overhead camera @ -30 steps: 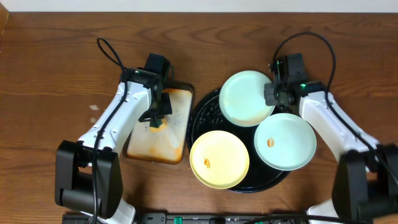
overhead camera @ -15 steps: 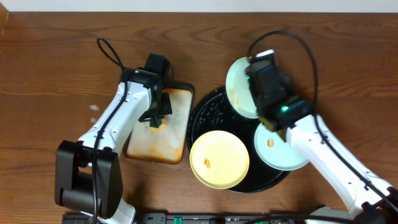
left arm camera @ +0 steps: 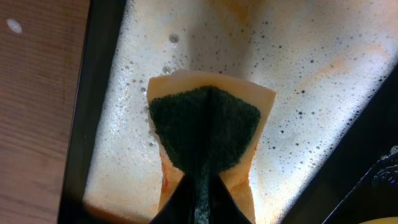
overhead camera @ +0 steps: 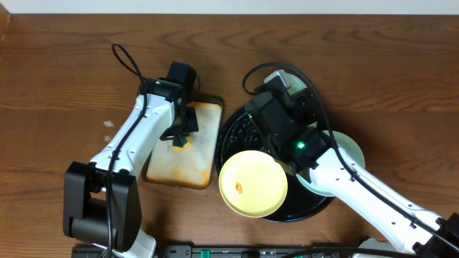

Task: Clean dirty plates on tray and stack at the side
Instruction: 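Grasp the rim of the top pale green plate with the right gripper, then lift the pale green plate and carry it right, off the tray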

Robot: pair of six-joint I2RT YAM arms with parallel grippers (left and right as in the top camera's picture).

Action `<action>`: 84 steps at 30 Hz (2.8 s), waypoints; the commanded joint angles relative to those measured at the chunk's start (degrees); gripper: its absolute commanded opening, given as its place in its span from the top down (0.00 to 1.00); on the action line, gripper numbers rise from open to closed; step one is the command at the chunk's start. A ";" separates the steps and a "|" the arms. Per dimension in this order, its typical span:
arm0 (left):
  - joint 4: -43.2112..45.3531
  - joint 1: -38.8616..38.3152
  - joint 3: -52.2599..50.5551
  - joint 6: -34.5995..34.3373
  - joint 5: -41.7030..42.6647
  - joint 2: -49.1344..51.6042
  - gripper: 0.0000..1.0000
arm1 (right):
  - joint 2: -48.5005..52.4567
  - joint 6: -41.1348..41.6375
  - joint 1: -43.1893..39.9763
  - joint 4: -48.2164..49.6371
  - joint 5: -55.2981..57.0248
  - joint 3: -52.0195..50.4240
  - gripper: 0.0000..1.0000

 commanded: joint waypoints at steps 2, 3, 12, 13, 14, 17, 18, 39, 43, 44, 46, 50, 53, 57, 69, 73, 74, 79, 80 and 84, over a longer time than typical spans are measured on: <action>-0.35 0.24 -0.20 0.33 -0.02 0.00 0.92 | -0.83 -4.13 2.32 0.17 9.05 1.22 0.99; -0.37 0.24 -0.20 0.33 -0.02 0.00 0.91 | -0.83 -4.13 2.73 0.17 9.84 1.22 0.99; -0.37 0.24 -0.20 0.35 -0.02 0.00 0.92 | -0.83 -5.16 5.14 0.15 13.42 1.22 0.99; -0.37 0.24 -0.20 0.35 -0.02 0.00 0.92 | -0.83 -5.16 5.18 0.15 13.42 1.22 0.99; -0.35 0.24 -0.20 0.35 -0.02 0.00 0.92 | -0.83 -5.16 5.16 0.17 13.42 1.22 0.99; -0.35 0.24 -0.20 0.35 -0.04 0.00 0.92 | -0.83 -5.16 5.16 0.17 13.44 1.20 0.99; -0.35 0.24 -0.20 0.35 -0.02 0.00 0.92 | -0.83 -5.16 5.16 0.15 13.44 1.22 0.99; -0.55 0.24 -0.20 0.35 -0.02 0.00 0.92 | -0.83 -4.90 5.16 0.15 13.44 1.20 0.99; -0.55 0.24 -0.20 0.33 -0.02 0.00 0.92 | -0.83 -4.90 5.16 0.17 13.44 1.20 0.99; -0.55 0.24 -0.20 0.35 -0.02 0.00 0.91 | -0.83 -4.90 5.16 0.17 13.44 1.20 0.99; -0.57 0.24 -0.20 0.35 -0.02 0.00 0.92 | -0.83 -4.90 5.16 0.17 13.44 1.20 0.99; -0.55 0.24 -0.20 0.33 -0.02 0.00 0.92 | -0.83 -4.92 5.16 0.15 13.46 1.22 0.99; -0.55 0.24 -0.20 0.35 -0.02 0.00 0.92 | -0.83 -4.92 5.16 0.15 13.44 1.20 0.99; -0.55 0.24 -0.20 0.35 -0.02 0.00 0.92 | -0.83 -2.73 5.11 0.15 13.44 1.20 0.99; -0.70 0.24 -0.20 0.33 -0.02 0.00 0.92 | -0.92 25.29 -7.65 -7.93 -23.52 1.22 0.99; -0.83 0.24 -0.20 0.33 -0.02 0.00 0.92 | -3.34 25.77 -15.80 -9.38 -36.57 1.22 0.99; -0.81 0.24 -0.20 0.33 -0.02 0.00 0.92 | -4.66 25.88 -18.84 -9.77 -41.35 1.22 0.99; -0.76 0.24 -0.20 0.31 -0.02 0.00 0.92 | -9.05 30.58 -33.05 -11.26 -54.18 1.22 0.99; -0.76 0.24 -0.20 0.33 -0.02 0.00 0.92 | -9.53 31.32 -36.30 -11.61 -56.22 1.22 0.99; -0.76 0.24 -0.20 0.33 -0.02 0.00 0.92 | -9.66 32.89 -50.40 -13.84 -62.31 1.18 0.99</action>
